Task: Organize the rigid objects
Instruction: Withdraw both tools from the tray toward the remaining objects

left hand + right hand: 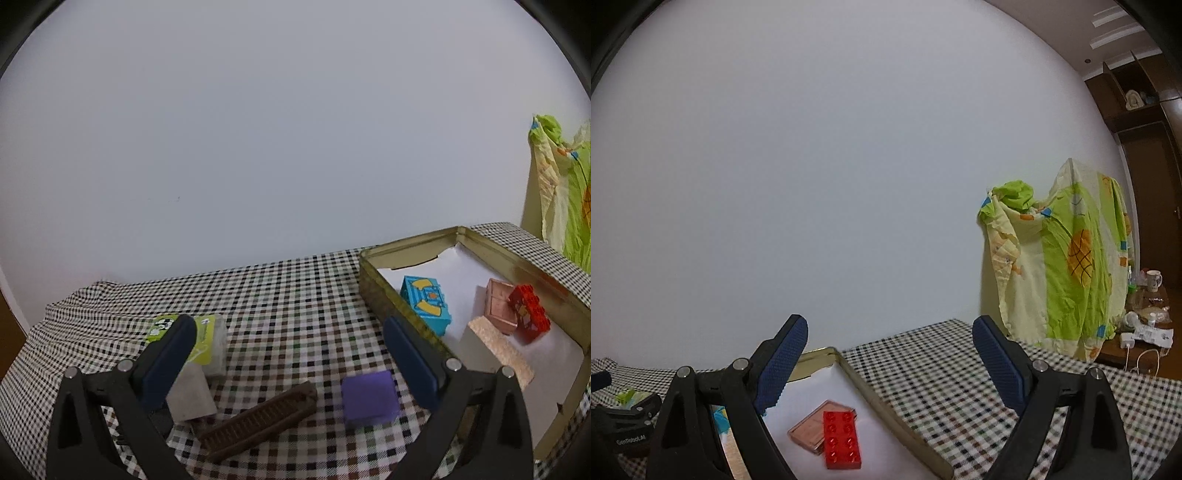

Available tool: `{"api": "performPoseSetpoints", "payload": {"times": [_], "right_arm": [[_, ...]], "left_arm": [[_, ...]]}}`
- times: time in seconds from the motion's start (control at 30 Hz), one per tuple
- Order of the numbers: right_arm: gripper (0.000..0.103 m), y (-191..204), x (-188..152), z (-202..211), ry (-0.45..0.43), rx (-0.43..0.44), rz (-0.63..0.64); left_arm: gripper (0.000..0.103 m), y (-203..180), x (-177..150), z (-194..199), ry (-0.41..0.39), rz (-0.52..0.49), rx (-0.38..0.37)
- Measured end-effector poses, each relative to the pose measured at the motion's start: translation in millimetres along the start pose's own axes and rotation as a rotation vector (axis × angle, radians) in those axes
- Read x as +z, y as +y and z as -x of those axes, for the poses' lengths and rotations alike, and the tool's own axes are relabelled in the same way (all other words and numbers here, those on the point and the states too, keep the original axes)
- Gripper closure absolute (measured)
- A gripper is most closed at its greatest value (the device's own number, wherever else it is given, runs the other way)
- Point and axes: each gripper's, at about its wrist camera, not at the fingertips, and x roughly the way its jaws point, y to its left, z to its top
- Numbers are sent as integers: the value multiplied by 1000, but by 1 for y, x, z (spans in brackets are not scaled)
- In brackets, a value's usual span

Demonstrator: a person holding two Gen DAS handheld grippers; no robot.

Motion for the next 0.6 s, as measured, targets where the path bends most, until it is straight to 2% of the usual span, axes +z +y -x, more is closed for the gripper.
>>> {"api": "performPoseSetpoints", "payload": {"times": [0.27, 0.43, 0.6], "right_arm": [[10, 24, -2, 24, 2, 14, -16], [11, 46, -3, 47, -42, 19, 5], [11, 64, -6, 59, -34, 74, 13]], "left_arm": [[1, 12, -4, 4, 8, 12, -24], [1, 28, -8, 6, 20, 33, -32], [1, 46, -12, 4, 37, 48, -26]]}}
